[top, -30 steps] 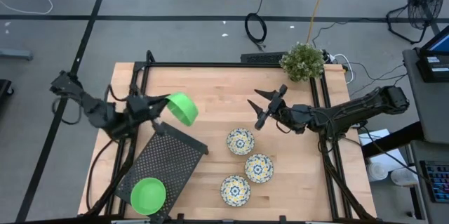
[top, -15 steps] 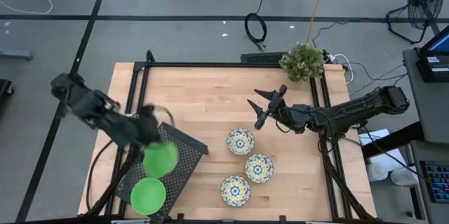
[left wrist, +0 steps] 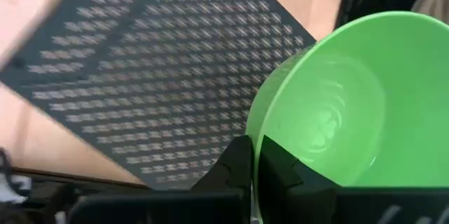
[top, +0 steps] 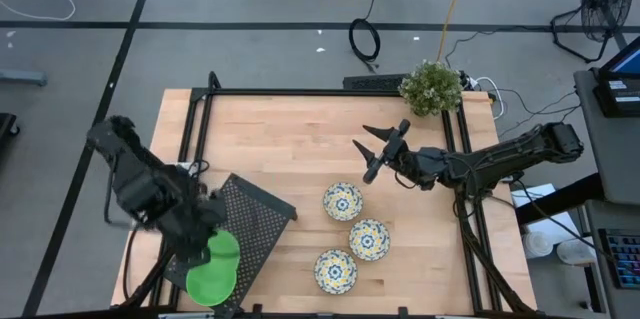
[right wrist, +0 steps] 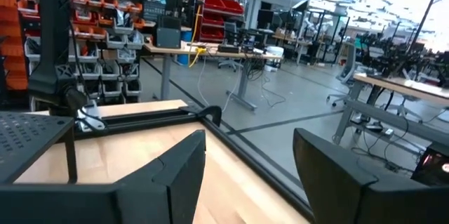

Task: Pick & Place Mini bowls
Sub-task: Stack the green bowl on the green bowls on the shelf

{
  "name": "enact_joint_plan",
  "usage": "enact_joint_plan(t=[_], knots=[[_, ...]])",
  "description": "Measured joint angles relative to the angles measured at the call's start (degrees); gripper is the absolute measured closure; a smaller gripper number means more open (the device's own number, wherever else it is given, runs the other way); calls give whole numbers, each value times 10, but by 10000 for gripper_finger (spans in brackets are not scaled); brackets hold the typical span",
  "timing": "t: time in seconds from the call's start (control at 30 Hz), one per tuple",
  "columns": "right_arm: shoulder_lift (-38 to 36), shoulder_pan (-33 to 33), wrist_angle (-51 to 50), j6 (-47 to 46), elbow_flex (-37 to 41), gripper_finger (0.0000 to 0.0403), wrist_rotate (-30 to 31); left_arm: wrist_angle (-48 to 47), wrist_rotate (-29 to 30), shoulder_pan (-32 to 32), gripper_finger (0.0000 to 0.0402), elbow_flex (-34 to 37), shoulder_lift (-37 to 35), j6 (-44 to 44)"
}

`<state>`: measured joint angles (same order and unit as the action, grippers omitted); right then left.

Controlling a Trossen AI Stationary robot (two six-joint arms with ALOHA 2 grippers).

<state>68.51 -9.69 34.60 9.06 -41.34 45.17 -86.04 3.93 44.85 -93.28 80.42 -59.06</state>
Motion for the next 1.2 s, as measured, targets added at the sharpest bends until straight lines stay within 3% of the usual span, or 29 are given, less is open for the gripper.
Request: enact_joint_plan(t=[0.6,1.2], knots=[[0,14,23,28,0,197,-3,-35,65,134,399,0,33,-242],[0,22,20,26,0,197,-3,-37,75,161,399,3,61,-289]])
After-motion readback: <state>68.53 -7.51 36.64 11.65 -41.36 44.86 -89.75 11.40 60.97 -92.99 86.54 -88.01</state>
